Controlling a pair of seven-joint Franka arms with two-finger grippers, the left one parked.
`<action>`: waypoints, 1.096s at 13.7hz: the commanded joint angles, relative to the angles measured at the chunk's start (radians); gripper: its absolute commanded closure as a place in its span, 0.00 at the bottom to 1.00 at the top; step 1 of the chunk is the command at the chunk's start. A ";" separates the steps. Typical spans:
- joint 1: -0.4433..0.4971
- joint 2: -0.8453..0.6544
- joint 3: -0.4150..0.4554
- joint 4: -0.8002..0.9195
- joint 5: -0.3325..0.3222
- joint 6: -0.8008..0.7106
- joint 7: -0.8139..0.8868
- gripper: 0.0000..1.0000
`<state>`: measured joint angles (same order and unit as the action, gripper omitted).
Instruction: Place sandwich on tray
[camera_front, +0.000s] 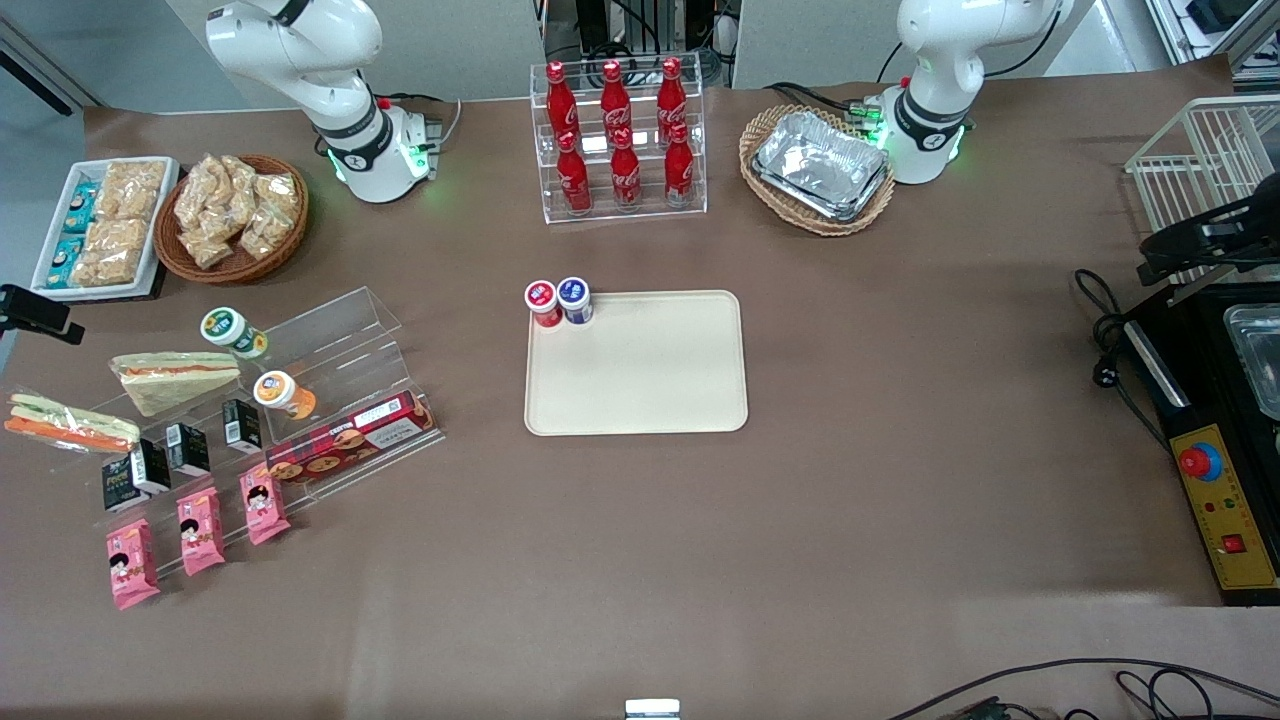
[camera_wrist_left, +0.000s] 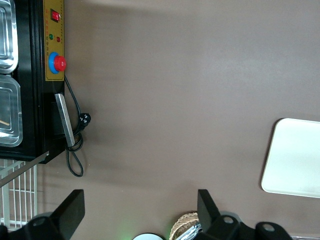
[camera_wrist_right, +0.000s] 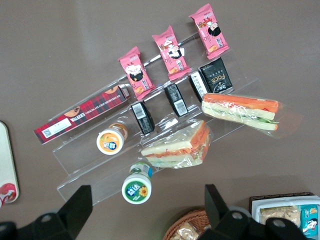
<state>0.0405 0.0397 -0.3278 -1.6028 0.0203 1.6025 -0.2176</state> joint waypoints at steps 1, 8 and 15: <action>-0.011 0.018 -0.003 0.006 0.015 -0.006 -0.022 0.00; -0.027 0.020 -0.003 0.007 0.027 -0.007 -0.003 0.00; -0.019 0.011 -0.002 0.020 0.027 -0.053 0.182 0.00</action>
<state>0.0223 0.0537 -0.3309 -1.6000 0.0222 1.5925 -0.1333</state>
